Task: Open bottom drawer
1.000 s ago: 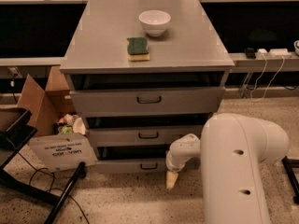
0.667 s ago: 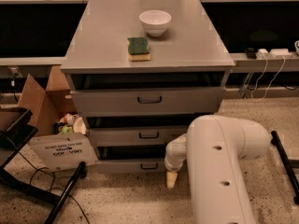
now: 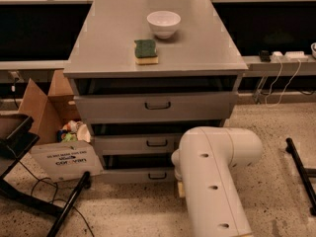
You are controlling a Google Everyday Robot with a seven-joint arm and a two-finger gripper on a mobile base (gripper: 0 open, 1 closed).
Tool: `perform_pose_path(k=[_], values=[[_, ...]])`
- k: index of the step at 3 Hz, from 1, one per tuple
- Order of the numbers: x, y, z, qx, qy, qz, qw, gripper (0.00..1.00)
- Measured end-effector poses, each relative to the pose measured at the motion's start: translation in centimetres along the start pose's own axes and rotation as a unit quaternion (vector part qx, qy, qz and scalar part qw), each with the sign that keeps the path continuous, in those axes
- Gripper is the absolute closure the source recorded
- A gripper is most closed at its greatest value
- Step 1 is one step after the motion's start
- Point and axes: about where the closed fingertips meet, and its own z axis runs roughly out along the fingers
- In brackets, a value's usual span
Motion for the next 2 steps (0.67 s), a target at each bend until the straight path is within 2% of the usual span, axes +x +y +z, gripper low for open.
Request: perform_pose_path(k=[1,2], values=[[1.76,0.95,-0.41,0.0,0.024,0.022,0.9995,0.38],[1.81,1.06,-0.54,0.0,0.025,0.023,0.9994,0.61]])
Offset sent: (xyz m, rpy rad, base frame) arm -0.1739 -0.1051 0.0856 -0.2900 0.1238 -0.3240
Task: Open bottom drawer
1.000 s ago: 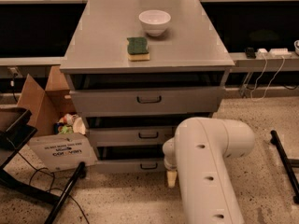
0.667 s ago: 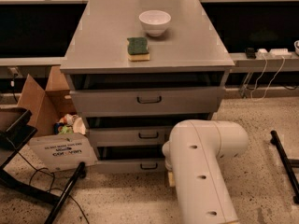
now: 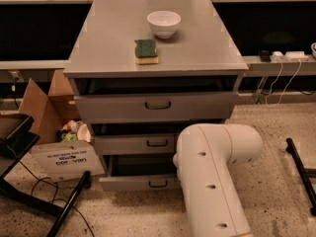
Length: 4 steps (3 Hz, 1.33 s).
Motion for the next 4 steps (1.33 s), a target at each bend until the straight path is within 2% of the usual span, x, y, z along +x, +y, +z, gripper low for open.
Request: perform_pose_path(k=[1,2,3,4], values=[[2.5,-1.7,-5.1,0.03,0.046,-0.01,0.9984,0.84],[7.1,1.1,-11.8,0.031,0.093,0.052,0.9939,1.0],[7.9,3.5,-13.0,0.022,0.1,0.082,0.9914,0.81],[7.9,3.7,-12.5,0.018,0.1,0.08,0.9916,0.58]])
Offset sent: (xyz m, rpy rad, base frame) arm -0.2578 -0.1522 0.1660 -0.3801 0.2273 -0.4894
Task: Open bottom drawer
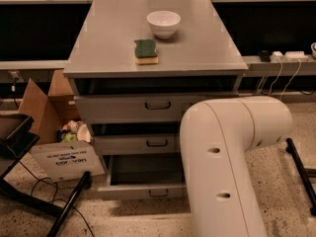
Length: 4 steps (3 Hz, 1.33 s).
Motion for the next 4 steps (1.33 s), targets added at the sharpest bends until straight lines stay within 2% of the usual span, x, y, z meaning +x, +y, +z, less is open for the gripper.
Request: perform_pose_path(k=[1,2,4], values=[[-0.1,0.0,0.2,-0.002,-0.002,0.0,1.0,0.27],[-0.7,0.4,1.5,-0.015,-0.023,0.0,0.9996,0.0],[-2.8,2.8,8.8,-0.058,-0.086,-0.005,0.9946,0.0]])
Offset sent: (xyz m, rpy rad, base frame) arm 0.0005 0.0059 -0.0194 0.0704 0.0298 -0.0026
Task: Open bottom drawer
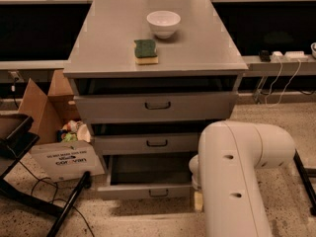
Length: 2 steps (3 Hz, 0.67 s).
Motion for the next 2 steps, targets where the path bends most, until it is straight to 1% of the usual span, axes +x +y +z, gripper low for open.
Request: perform_pose_path(k=[2], values=[[-0.39,0.27,0.62,-0.006,0.0,-0.011,0.9999,0.0]])
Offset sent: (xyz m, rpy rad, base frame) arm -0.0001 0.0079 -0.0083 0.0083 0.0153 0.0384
